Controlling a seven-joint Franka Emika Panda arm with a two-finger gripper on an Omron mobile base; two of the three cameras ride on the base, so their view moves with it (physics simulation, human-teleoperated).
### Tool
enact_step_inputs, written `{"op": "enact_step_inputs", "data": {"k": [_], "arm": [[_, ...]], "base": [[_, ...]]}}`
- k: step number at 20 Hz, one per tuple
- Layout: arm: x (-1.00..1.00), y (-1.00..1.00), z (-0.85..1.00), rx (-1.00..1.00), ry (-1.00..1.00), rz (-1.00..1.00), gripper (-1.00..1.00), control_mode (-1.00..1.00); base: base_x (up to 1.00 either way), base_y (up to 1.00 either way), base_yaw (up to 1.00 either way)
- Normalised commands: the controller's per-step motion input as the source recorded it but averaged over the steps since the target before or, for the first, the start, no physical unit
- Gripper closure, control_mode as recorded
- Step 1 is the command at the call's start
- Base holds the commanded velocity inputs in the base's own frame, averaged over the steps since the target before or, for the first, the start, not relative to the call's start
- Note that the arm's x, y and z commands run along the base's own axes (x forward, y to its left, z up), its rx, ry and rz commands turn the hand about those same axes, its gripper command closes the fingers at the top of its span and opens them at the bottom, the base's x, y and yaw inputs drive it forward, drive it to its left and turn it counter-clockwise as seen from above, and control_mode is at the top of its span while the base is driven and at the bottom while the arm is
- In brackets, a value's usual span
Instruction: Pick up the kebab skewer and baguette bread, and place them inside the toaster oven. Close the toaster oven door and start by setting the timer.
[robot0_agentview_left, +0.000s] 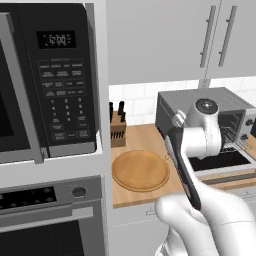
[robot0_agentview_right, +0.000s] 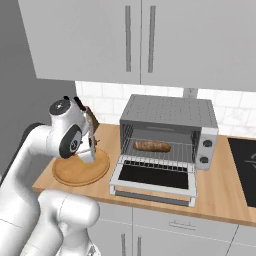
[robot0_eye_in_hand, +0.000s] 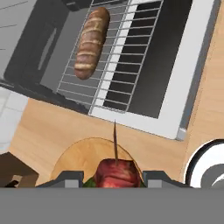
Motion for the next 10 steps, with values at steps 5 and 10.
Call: {"op": "enact_step_inputs", "data": {"k": [5, 10], "arm": [[-0.16, -0.87, 0.43, 0.09, -0.15, -0.28, 1.00, -1.00], [-0.02, -0.99, 0.16, 0.13, -0.16, -0.07, 1.00, -1.00]], "base": [[0.00, 0.00, 0.00], [0.00, 0.00, 0.00]]}}
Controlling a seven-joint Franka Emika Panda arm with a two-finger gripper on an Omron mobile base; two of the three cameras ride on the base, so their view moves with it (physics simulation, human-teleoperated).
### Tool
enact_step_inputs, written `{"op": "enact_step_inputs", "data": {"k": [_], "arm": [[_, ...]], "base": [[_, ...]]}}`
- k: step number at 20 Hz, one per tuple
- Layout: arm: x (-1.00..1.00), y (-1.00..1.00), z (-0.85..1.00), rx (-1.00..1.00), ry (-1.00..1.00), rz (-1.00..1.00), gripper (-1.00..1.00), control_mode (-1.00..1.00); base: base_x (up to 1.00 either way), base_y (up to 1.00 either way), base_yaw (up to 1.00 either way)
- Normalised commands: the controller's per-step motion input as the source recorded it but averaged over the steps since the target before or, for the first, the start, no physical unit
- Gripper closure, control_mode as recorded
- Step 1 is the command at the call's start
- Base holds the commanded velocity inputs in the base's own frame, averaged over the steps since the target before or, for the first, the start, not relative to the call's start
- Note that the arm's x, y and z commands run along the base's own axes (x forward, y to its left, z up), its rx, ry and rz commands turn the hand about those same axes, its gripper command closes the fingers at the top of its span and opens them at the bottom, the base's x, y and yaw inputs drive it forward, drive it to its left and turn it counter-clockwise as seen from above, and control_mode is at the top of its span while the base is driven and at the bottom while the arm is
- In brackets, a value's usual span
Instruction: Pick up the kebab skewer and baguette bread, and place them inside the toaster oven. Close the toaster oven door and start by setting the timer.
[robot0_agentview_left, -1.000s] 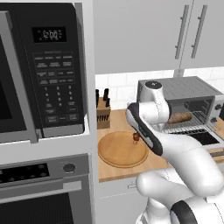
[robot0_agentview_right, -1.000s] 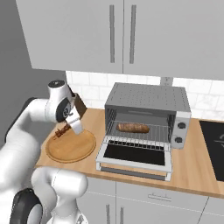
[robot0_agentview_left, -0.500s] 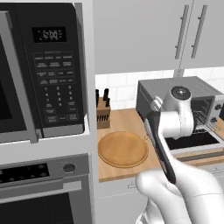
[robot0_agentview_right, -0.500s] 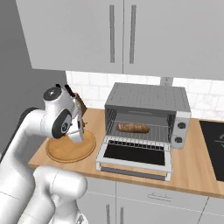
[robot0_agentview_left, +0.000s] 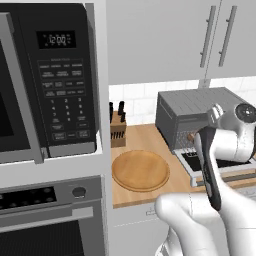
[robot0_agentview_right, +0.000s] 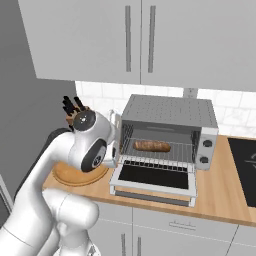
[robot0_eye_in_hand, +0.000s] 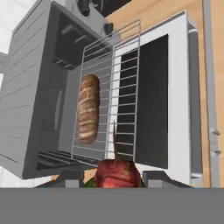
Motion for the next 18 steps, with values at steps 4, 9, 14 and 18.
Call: {"op": "enact_step_inputs", "data": {"k": [4, 9, 14, 18], "arm": [[0.03, -0.95, 0.07, 0.13, -0.05, 0.01, 1.00, -1.00], [0.49, -0.38, 0.00, 0.07, 0.00, 0.06, 1.00, -1.00], [0.64, -0.02, 0.00, 0.01, 0.00, 0.00, 1.00, -1.00], [0.37, -0.17, -0.04, 0.05, 0.00, 0.00, 1.00, -1.00]], "base": [[0.00, 0.00, 0.00], [0.00, 0.00, 0.00], [0.00, 0.00, 0.00], [0.00, 0.00, 0.00]]}}
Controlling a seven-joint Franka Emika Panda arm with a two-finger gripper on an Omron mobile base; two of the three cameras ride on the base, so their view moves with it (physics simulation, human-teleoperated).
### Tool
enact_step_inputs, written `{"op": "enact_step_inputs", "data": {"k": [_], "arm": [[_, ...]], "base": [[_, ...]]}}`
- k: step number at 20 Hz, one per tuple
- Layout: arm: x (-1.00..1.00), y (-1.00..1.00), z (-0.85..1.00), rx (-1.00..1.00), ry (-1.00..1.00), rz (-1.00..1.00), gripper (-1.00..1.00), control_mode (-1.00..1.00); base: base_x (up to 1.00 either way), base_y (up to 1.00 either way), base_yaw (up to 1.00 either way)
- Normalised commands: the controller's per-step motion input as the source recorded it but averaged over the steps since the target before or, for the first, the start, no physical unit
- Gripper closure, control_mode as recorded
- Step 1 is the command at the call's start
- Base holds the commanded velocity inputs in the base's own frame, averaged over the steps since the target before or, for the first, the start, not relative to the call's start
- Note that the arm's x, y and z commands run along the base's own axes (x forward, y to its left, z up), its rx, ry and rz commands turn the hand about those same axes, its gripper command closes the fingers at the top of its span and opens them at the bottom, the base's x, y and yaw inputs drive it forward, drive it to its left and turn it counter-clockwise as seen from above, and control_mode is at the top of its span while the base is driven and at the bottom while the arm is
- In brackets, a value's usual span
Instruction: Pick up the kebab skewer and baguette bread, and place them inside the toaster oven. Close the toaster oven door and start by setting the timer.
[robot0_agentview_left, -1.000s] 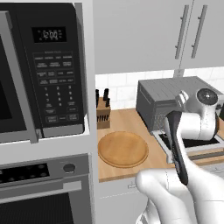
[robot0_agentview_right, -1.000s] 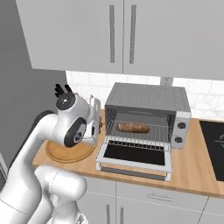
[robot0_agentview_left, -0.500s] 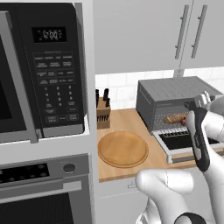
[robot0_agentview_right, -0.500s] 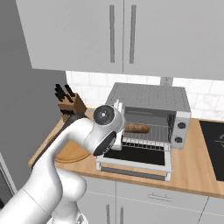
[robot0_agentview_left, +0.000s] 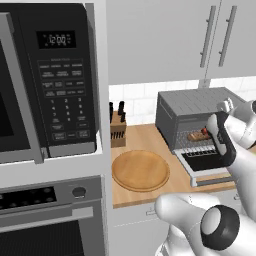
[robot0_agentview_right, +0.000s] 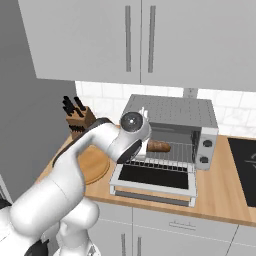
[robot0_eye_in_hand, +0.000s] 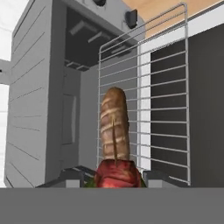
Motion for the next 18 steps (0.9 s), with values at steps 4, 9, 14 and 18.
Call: {"op": "enact_step_inputs", "data": {"k": [4, 9, 14, 18], "arm": [[0.13, -0.27, -0.18, 0.04, 0.00, 0.00, 1.00, -1.00], [0.15, -0.12, -0.24, 0.00, 0.00, 0.00, 1.00, -1.00], [0.19, 0.00, -0.27, 0.00, 0.03, 0.00, 1.00, -1.00], [0.15, 0.00, -0.14, 0.00, 0.06, 0.00, 1.00, -1.00]], "base": [[0.00, 0.00, 0.00], [0.00, 0.00, 0.00], [0.00, 0.00, 0.00], [0.00, 0.00, 0.00]]}}
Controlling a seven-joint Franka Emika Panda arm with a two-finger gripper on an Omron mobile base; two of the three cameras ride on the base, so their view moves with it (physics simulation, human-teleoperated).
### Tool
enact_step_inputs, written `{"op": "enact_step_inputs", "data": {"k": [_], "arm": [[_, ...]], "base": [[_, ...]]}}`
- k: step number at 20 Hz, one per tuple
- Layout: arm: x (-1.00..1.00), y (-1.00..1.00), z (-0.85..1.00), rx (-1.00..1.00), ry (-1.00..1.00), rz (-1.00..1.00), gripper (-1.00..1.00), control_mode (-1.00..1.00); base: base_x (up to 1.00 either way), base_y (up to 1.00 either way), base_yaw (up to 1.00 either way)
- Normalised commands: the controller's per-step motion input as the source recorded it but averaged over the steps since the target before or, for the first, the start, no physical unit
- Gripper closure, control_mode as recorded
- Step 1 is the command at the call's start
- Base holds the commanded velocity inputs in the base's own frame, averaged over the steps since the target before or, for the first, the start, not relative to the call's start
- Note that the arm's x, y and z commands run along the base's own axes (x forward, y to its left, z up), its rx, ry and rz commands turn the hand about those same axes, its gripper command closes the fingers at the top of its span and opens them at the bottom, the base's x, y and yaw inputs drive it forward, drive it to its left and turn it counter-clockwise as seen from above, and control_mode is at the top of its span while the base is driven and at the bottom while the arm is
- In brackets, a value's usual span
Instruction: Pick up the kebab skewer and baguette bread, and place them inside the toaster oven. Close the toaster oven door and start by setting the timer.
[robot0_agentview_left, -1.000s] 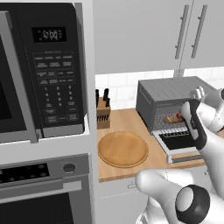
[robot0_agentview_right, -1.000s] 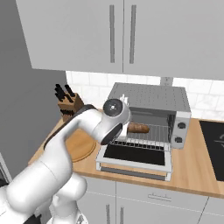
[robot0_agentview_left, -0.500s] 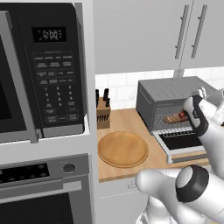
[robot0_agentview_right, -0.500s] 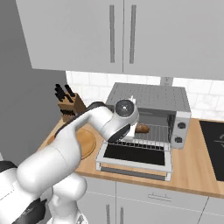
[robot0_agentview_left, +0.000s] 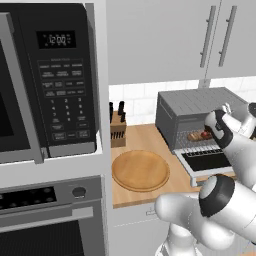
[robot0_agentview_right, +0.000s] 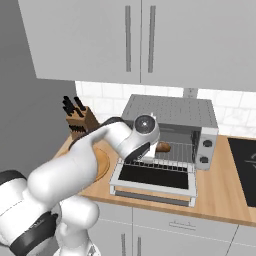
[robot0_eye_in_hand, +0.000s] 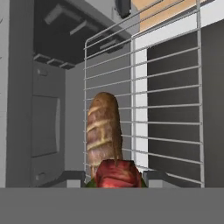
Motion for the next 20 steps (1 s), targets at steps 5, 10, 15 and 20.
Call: {"op": "enact_step_inputs", "data": {"k": [5, 10, 15, 20], "arm": [[0.20, 0.00, -0.14, 0.00, 0.07, 0.00, 1.00, -1.00], [0.14, 0.00, -0.14, 0.00, 0.06, 0.00, 1.00, -1.00], [0.13, 0.00, -0.13, 0.00, 0.06, 0.00, 1.00, -1.00], [0.16, 0.00, -0.11, 0.00, 0.04, 0.00, 1.00, -1.00]], "base": [[0.00, 0.00, 0.00], [0.00, 0.00, 0.00], [0.00, 0.00, 0.00], [0.00, 0.00, 0.00]]}}
